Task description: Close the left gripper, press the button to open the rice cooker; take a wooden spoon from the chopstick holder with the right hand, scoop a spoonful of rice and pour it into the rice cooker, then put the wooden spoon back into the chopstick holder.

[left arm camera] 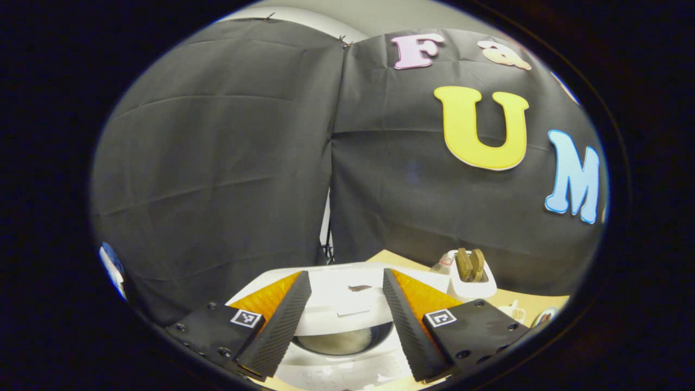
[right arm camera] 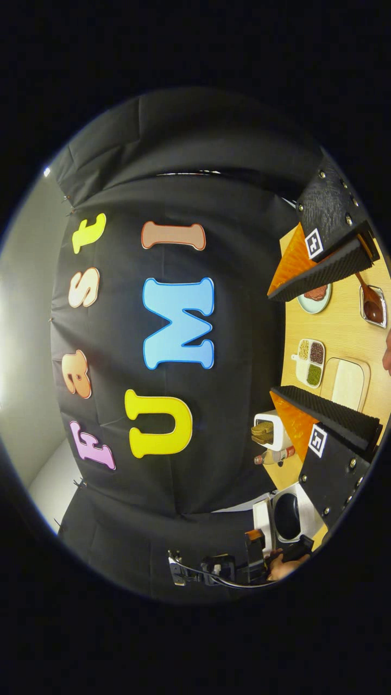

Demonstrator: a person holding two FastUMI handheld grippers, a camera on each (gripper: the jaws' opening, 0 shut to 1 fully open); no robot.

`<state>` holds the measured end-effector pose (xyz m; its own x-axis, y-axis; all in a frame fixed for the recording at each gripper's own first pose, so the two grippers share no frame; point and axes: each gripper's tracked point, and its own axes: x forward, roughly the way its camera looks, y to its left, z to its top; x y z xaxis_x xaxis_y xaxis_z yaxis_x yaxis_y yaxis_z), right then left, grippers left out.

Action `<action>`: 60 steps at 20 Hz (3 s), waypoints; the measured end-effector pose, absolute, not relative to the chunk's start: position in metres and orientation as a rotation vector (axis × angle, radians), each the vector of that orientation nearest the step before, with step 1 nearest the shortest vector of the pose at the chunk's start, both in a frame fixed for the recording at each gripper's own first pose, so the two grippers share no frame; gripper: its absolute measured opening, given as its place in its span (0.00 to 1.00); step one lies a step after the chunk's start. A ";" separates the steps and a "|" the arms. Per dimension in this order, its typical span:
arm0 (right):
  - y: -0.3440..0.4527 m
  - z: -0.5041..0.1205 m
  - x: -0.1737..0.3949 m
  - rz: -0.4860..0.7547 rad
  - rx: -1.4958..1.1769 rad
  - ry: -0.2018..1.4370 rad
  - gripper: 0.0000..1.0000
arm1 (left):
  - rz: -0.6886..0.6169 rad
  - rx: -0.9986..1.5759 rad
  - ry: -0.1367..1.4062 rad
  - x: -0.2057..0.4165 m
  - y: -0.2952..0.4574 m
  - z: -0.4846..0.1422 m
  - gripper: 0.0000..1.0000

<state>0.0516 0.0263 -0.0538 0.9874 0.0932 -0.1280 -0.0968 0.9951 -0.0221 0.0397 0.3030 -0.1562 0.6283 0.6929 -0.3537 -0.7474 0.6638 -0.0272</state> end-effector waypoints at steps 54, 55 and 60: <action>-0.033 -0.001 -0.004 0.037 0.046 0.023 0.94 | 0.205 -0.062 0.065 0.000 0.022 0.012 0.94; -0.031 0.003 -0.007 0.029 0.047 0.013 0.94 | 0.192 -0.061 0.069 0.002 0.025 0.010 0.94; -0.023 0.002 -0.018 -0.033 0.043 0.016 0.95 | 0.138 -0.056 0.079 -0.002 0.038 0.003 0.96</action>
